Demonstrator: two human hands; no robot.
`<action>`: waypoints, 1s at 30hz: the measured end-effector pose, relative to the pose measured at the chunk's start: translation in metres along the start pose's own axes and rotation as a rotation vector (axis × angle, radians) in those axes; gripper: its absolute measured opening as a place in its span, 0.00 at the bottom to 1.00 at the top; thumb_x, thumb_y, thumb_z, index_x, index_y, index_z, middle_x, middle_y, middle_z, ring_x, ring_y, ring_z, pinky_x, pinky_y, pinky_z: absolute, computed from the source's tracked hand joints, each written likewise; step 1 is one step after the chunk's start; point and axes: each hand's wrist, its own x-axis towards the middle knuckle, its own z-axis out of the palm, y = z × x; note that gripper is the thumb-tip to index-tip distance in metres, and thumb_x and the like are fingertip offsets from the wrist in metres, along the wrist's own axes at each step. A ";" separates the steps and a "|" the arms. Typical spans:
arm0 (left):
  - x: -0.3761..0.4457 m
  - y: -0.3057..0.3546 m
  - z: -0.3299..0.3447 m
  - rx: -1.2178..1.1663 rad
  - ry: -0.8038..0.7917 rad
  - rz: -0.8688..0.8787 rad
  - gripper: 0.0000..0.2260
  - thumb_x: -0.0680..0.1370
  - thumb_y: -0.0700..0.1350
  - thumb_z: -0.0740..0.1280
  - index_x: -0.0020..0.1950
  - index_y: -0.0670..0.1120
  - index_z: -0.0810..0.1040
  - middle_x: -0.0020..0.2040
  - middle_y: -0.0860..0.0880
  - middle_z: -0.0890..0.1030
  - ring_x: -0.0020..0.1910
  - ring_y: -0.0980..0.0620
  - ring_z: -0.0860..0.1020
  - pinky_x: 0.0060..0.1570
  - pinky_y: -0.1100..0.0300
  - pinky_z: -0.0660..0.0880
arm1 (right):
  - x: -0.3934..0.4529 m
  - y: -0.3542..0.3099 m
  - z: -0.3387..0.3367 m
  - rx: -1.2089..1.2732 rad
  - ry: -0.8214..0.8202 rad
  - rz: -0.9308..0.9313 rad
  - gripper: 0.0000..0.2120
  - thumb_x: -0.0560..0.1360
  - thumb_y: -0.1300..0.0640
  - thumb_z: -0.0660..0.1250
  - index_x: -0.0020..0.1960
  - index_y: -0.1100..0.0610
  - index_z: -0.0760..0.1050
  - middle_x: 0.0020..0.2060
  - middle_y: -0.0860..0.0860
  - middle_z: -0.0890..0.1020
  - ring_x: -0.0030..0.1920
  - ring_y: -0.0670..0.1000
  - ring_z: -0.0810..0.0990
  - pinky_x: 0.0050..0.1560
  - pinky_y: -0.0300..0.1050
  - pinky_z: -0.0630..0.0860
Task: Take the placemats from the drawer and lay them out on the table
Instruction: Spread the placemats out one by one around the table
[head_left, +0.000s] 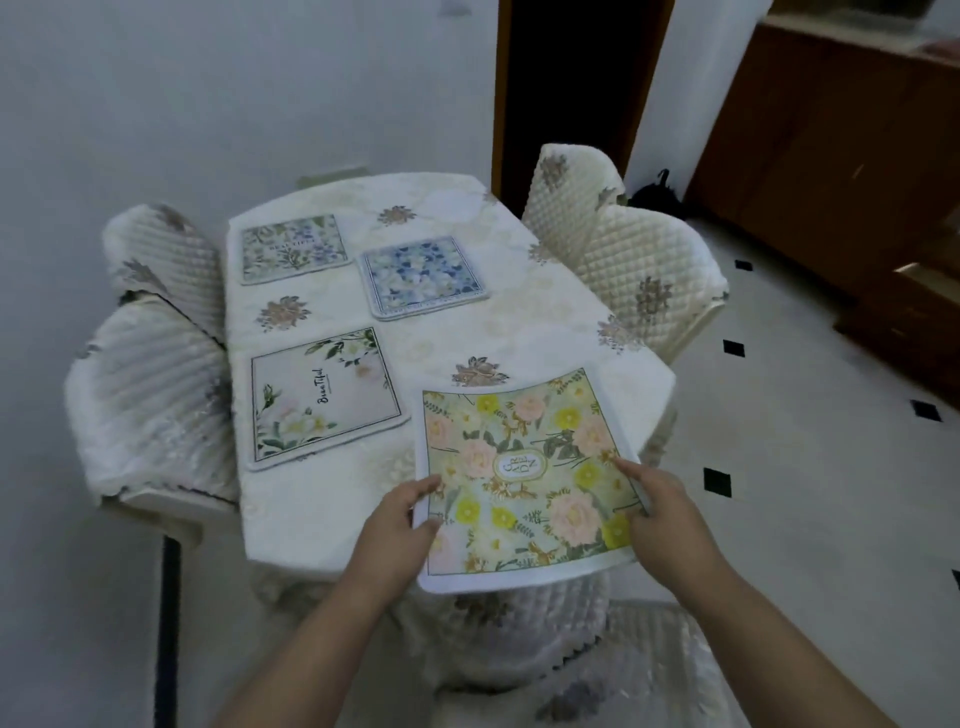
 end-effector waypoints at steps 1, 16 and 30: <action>0.005 0.000 0.005 -0.016 -0.018 -0.026 0.26 0.78 0.37 0.68 0.67 0.66 0.75 0.71 0.56 0.75 0.69 0.53 0.75 0.70 0.48 0.73 | 0.010 0.002 0.001 0.005 -0.007 0.009 0.32 0.74 0.71 0.56 0.73 0.45 0.70 0.65 0.48 0.69 0.57 0.50 0.75 0.49 0.48 0.79; 0.093 -0.011 0.087 -0.121 0.267 -0.319 0.28 0.76 0.27 0.60 0.69 0.53 0.77 0.63 0.46 0.82 0.61 0.49 0.81 0.50 0.60 0.80 | 0.188 0.057 0.024 0.078 -0.343 -0.098 0.30 0.76 0.68 0.63 0.76 0.50 0.67 0.67 0.50 0.72 0.63 0.54 0.76 0.58 0.50 0.80; 0.115 -0.062 0.133 0.248 0.409 -0.274 0.27 0.78 0.29 0.59 0.75 0.48 0.74 0.73 0.45 0.70 0.72 0.47 0.70 0.71 0.61 0.63 | 0.245 0.116 0.056 -0.155 -0.535 -0.252 0.36 0.77 0.62 0.64 0.80 0.46 0.56 0.77 0.54 0.60 0.75 0.54 0.62 0.71 0.44 0.61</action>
